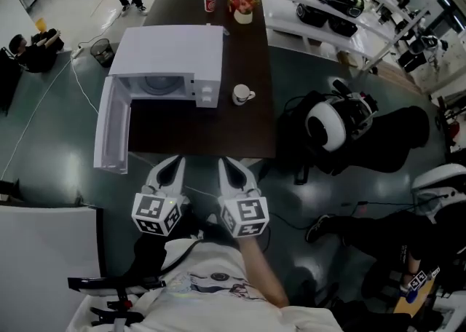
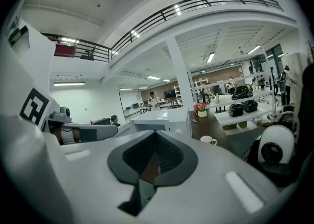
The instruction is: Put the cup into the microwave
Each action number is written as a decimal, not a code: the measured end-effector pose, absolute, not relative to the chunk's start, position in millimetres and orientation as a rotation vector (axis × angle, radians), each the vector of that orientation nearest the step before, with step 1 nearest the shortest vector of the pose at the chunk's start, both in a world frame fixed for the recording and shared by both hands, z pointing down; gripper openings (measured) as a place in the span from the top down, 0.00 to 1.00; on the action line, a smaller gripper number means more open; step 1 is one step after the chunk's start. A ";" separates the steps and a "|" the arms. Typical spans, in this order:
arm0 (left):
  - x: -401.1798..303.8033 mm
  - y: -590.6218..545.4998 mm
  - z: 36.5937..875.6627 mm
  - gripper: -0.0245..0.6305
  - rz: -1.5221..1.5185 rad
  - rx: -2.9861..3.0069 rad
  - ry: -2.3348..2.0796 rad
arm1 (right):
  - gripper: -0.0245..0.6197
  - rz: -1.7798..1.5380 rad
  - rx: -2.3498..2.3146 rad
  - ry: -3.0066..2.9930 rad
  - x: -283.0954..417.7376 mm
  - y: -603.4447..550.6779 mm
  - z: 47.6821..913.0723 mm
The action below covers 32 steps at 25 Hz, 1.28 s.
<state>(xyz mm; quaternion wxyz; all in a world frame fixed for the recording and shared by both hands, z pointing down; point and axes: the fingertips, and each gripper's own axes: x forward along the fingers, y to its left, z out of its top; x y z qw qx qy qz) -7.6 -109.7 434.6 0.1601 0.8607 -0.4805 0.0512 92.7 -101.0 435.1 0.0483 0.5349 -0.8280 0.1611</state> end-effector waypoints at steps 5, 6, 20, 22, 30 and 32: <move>-5.9 -146.5 446.4 0.96 0.181 2.455 -1.321 | 0.96 0.488 1.650 -2.483 87.8 -129.6 439.7; -5.9 -156.4 446.1 0.96 0.177 2.462 -1.310 | 0.96 0.479 1.658 -2.471 87.3 -137.2 440.0; -32.2 -244.8 482.6 0.96 0.215 2.442 -1.178 | 0.96 0.516 1.632 -2.355 57.1 -212.1 467.0; -36.1 -246.9 493.7 0.96 0.244 2.421 -1.179 | 0.96 0.561 1.627 -2.335 57.2 -211.5 477.0; -37.0 -264.9 505.3 0.96 0.297 2.399 -1.247 | 0.96 0.686 1.600 -2.342 69.1 -229.1 497.3; -31.3 -263.7 506.9 0.96 0.326 2.393 -1.247 | 0.96 0.698 1.586 -2.347 73.2 -231.2 498.2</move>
